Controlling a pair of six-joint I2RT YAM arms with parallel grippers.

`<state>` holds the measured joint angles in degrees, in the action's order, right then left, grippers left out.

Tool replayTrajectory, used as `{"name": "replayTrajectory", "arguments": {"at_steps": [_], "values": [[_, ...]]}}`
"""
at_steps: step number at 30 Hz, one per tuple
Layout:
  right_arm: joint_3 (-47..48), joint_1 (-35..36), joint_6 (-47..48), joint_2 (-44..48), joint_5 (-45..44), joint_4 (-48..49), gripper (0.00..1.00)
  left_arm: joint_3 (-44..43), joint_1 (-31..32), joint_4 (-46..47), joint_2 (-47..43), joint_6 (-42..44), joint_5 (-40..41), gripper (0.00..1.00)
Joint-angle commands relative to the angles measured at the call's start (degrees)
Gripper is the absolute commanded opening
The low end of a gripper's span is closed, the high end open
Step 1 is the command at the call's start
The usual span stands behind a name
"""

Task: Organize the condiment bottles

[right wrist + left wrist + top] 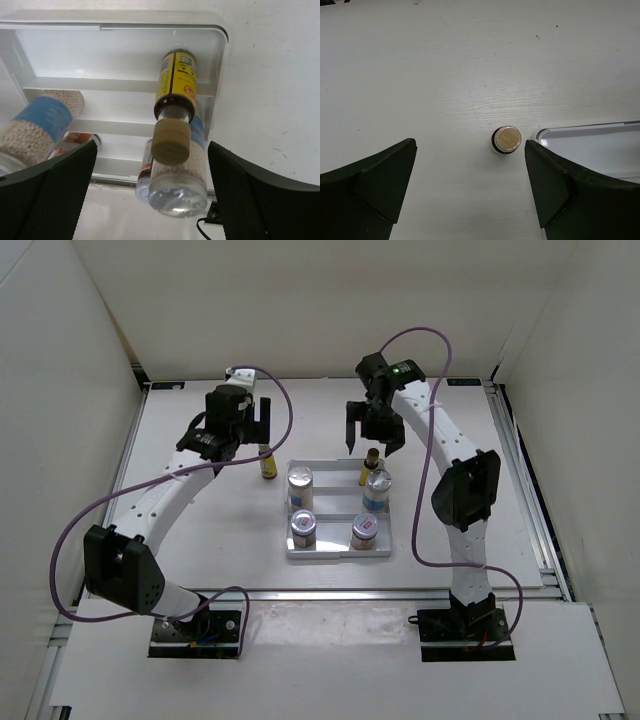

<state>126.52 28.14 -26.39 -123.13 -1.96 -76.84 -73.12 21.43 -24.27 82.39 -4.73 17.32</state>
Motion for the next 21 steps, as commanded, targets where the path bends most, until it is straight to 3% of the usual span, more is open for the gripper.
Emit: {"name": "replayTrajectory", "arguments": {"at_steps": [1, 14, 21], "values": [[3.56, -0.8, 0.73, 5.7, 0.64, -11.67, 0.95, -2.38, -0.42, 0.98, 0.13, -0.72, -0.97, 1.0], [6.55, -4.58, 0.73, 12.91, -2.78, -8.68, 1.0, -4.84, -0.42, 0.98, 2.95, -1.86, -0.97, 1.0], [4.18, -7.74, 0.73, 15.55, -4.02, -7.54, 1.0, -12.38, -0.42, -0.07, 9.36, -5.55, -3.08, 1.0]]}}
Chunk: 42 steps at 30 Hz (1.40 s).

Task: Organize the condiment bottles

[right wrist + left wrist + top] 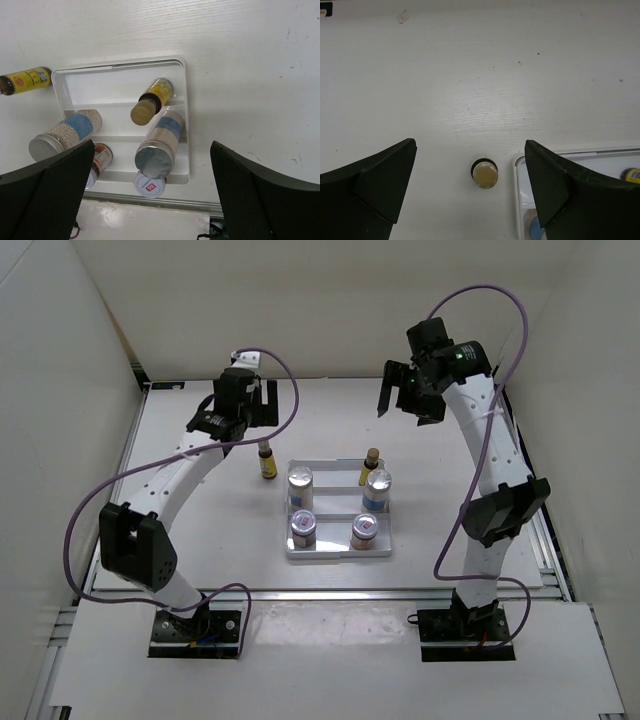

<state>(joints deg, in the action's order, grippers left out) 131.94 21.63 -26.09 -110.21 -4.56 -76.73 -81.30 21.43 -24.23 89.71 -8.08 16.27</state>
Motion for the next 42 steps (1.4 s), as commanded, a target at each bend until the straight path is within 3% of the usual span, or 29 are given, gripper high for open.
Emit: {"name": "replayTrajectory", "arguments": {"at_steps": [1, 9, 18, 25, 42], "values": [[-1.25, -1.24, 0.42, 2.64, -0.9, -7.65, 1.0, -6.13, -0.42, -0.64, 2.92, -2.21, -2.73, 1.0], [-3.0, -3.6, 0.95, 2.64, 1.3, -7.12, 1.0, -10.64, -2.18, -6.17, 8.11, -11.16, -7.3, 1.0], [-4.67, -5.37, 1.48, 2.11, 3.41, -6.59, 1.0, -1.6, -3.33, -7.5, 4.95, -16.61, -10.38, 0.96], [-5.2, -5.37, 1.48, 1.58, 3.94, -6.59, 1.0, -0.44, -3.33, -7.5, 5.47, -18.38, -11.53, 0.91], [-6.87, -6.42, 0.95, 1.58, 4.47, -6.07, 1.0, 2.29, -3.33, -5.92, 6.0, -18.38, -12.58, 0.64]]}}
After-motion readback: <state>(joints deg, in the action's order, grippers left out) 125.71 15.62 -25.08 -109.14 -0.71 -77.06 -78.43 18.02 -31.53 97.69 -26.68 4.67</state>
